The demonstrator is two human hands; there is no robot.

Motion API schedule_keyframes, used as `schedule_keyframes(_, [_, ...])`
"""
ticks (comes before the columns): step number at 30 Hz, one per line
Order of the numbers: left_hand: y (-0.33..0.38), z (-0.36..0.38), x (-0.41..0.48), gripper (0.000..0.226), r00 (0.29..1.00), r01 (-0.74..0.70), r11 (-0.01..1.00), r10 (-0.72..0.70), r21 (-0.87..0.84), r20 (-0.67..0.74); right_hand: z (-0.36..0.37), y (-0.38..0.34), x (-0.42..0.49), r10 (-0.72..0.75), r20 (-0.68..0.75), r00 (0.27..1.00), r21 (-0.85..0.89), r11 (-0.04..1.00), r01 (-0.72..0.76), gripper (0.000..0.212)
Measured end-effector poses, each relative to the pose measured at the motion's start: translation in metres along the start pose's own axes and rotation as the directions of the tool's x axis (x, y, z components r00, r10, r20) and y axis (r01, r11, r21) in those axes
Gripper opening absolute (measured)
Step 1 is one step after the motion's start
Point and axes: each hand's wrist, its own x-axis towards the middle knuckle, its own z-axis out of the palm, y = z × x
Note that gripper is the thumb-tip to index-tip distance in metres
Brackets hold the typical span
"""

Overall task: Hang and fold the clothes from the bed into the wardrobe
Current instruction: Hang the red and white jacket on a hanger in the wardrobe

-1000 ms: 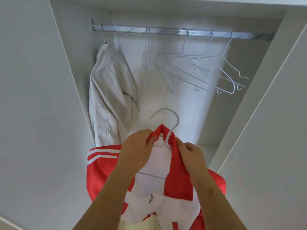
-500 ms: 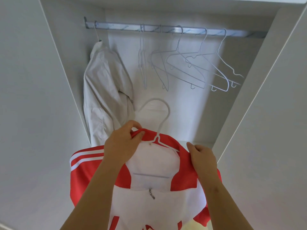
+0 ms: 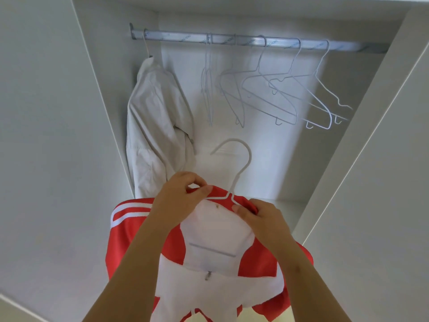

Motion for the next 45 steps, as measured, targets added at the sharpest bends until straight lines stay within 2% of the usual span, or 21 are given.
schedule_keyframes(2, [-0.003, -0.003, 0.002, 0.011, 0.998, 0.022, 0.999, -0.024, -0.041, -0.054, -0.001, -0.001, 0.002, 0.057, -0.012, 0.998, 0.027, 0.998, -0.057, 0.044])
schedule_keyframes(5, [-0.009, -0.004, 0.001, 0.016, 0.980, 0.131, 0.987, -0.143, -0.089, -0.141, -0.004, -0.005, 0.004, 0.176, 0.012, 0.984, 0.142, 0.974, -0.176, 0.035])
schedule_keyframes(9, [-0.014, -0.005, -0.002, 0.014, 0.961, 0.224, 0.951, -0.252, -0.212, -0.111, -0.010, -0.011, 0.002, 0.272, 0.122, 0.954, 0.331, 0.895, -0.298, 0.016])
schedule_keyframes(14, [-0.016, -0.003, 0.002, 0.011, 0.939, 0.289, 0.915, -0.328, -0.282, -0.101, 0.000, -0.021, 0.003, 0.311, 0.240, 0.920, 0.456, 0.800, -0.390, 0.010])
schedule_keyframes(21, [-0.023, -0.011, 0.021, 0.010, 0.914, 0.319, 0.912, -0.368, -0.259, -0.170, 0.016, -0.040, 0.031, 0.282, 0.318, 0.905, 0.568, 0.707, -0.420, 0.032])
schedule_keyframes(26, [-0.035, -0.027, 0.062, 0.016, 0.898, 0.325, 0.911, -0.381, -0.252, -0.219, 0.023, -0.062, 0.074, 0.169, 0.447, 0.878, 0.670, 0.588, -0.454, 0.019])
schedule_keyframes(28, [-0.039, -0.033, 0.085, 0.016, 0.898, 0.311, 0.908, -0.378, -0.281, -0.227, 0.024, -0.074, 0.096, 0.095, 0.475, 0.875, 0.695, 0.570, -0.439, 0.019])
schedule_keyframes(31, [-0.047, -0.043, 0.121, 0.012, 0.908, 0.277, 0.910, -0.353, -0.308, -0.226, 0.035, -0.093, 0.131, -0.009, 0.450, 0.893, 0.713, 0.605, -0.354, 0.029])
schedule_keyframes(34, [-0.057, -0.059, 0.164, 0.012, 0.912, 0.247, 0.915, -0.331, -0.318, -0.241, 0.050, -0.115, 0.168, -0.024, 0.404, 0.914, 0.707, 0.642, -0.296, 0.031])
schedule_keyframes(40, [-0.075, -0.096, 0.248, 0.010, 0.910, 0.166, 0.929, -0.273, -0.330, -0.313, 0.073, -0.161, 0.249, -0.002, 0.192, 0.981, 0.745, 0.651, -0.144, 0.032])
schedule_keyframes(45, [-0.091, -0.124, 0.307, 0.014, 0.900, 0.062, 0.968, -0.159, -0.244, -0.405, 0.083, -0.202, 0.308, -0.097, 0.057, 0.994, 0.766, 0.643, 0.019, 0.046])
